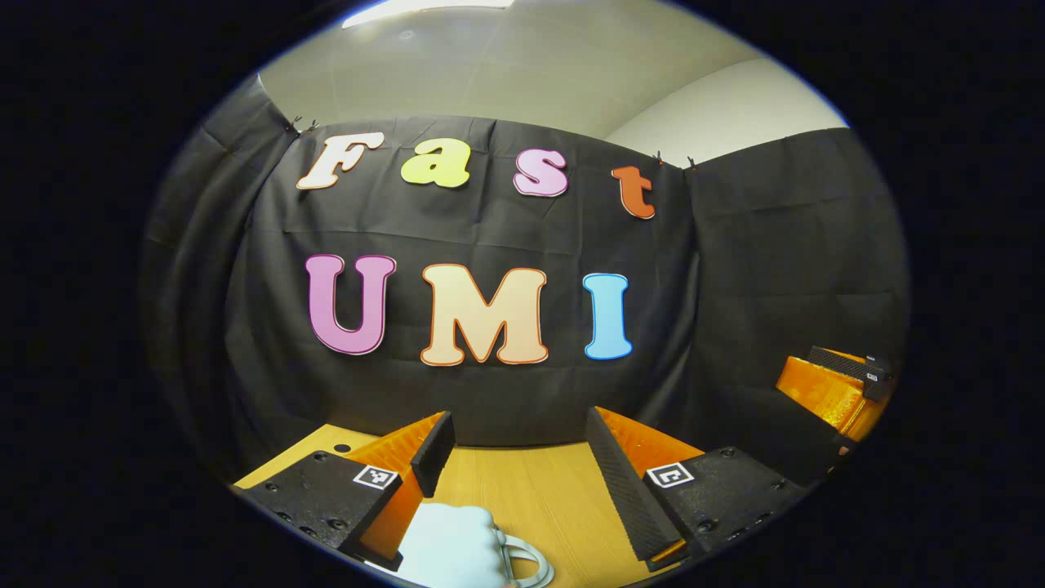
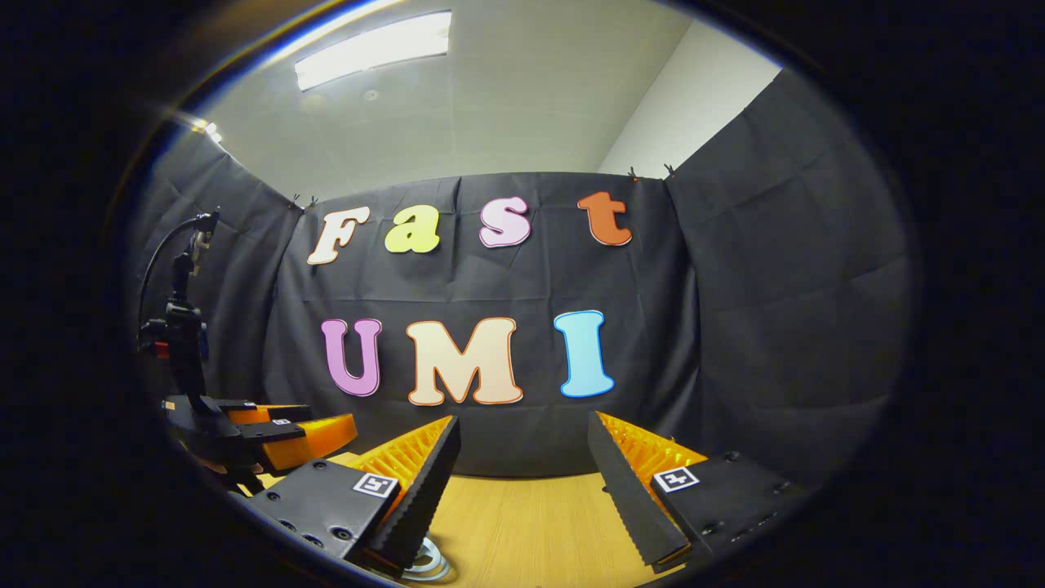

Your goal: First open the suitcase, pack the skin care products into it, and then close the suitcase.

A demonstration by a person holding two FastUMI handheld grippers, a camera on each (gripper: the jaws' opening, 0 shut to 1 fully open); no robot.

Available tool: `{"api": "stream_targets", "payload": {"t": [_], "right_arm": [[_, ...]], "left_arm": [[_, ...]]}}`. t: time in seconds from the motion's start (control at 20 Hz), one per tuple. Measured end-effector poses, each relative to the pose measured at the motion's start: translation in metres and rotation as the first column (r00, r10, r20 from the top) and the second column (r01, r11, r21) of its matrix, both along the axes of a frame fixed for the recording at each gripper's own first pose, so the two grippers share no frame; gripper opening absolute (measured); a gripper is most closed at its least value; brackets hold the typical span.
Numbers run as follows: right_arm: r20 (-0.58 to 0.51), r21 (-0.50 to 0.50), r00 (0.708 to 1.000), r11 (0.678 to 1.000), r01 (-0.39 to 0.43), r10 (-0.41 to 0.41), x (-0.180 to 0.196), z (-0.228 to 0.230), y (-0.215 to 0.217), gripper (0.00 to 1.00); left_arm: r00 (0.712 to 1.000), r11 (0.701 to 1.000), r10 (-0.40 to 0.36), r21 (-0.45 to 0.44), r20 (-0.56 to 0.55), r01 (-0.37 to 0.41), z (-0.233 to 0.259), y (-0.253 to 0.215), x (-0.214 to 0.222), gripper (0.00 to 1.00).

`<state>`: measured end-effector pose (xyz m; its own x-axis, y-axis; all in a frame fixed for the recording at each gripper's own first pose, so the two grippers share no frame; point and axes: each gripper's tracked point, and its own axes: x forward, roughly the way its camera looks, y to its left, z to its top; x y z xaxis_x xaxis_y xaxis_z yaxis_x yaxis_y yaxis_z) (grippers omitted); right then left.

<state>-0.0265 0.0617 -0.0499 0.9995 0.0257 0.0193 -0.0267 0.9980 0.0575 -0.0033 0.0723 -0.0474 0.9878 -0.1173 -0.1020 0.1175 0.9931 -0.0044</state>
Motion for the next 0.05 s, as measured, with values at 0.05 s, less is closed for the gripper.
{"api": "stream_targets", "payload": {"t": [0.05], "right_arm": [[-0.001, 0.002, 1.0, 1.0, 0.008, -0.008, -0.0005, 0.0015, 0.0003, 0.97]], "left_arm": [[1.0, 1.0, 0.001, -0.006, 0.003, -0.001, 0.004, 0.0028, 0.0017, 0.94]]}}
